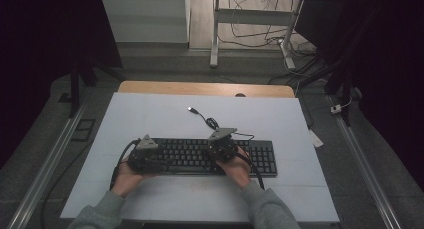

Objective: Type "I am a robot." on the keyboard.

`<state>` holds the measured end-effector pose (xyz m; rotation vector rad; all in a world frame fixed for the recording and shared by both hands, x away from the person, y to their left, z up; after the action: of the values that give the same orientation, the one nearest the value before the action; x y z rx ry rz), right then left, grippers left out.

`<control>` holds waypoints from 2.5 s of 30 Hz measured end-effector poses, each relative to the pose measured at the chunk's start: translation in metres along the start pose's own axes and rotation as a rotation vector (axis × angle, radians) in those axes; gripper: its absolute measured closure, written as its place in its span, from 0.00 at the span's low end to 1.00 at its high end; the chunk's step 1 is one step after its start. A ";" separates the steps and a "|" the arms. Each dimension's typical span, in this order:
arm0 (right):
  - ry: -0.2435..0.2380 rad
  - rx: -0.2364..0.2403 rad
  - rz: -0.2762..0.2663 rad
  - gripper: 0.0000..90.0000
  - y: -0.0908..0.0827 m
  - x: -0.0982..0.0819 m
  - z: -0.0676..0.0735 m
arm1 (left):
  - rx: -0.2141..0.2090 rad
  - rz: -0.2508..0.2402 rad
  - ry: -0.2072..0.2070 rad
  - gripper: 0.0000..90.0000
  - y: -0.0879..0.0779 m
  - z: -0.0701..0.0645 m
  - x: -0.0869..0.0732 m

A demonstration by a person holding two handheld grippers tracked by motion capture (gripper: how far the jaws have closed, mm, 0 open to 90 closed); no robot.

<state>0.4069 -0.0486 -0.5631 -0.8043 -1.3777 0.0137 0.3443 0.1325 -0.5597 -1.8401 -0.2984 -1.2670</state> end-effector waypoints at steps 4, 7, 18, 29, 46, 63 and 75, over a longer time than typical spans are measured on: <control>0.013 -0.010 -0.017 1.00 -0.009 0.002 -0.003 | 0.001 -0.003 0.003 0.41 -0.001 0.001 0.000; 0.018 -0.016 -0.030 1.00 -0.017 0.002 -0.004 | 0.002 0.000 0.005 0.41 -0.001 0.001 0.000; 0.051 -0.045 -0.078 0.71 -0.056 -0.012 -0.015 | 0.007 0.001 0.009 0.40 0.000 0.000 -0.001; 0.041 -0.072 -0.119 0.58 -0.095 -0.026 -0.022 | 0.011 -0.006 0.006 0.40 -0.002 0.002 0.000; 0.034 -0.081 -0.110 0.57 -0.095 -0.029 -0.023 | -0.002 -0.052 0.015 0.46 -0.002 -0.003 0.007; 0.023 -0.070 -0.101 0.56 -0.092 -0.030 -0.021 | -0.080 -0.012 0.071 0.89 0.020 -0.026 0.007; 0.014 -0.067 -0.088 0.56 -0.091 -0.031 -0.020 | -0.090 0.028 0.116 0.98 0.036 -0.037 0.008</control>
<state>0.3776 -0.1399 -0.5430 -0.7969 -1.4048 -0.1073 0.3462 0.0811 -0.5671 -1.8302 -0.1541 -1.3815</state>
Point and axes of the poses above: each handheld gripper's, and its own axes: y roughly forward along the jaws, x roughly out of its top, z roughly to its left, the point moved 8 cm from there along y, roughly forward along the jaws, and after that the axes turned 11 degrees about -z, right-handed, at the moved point
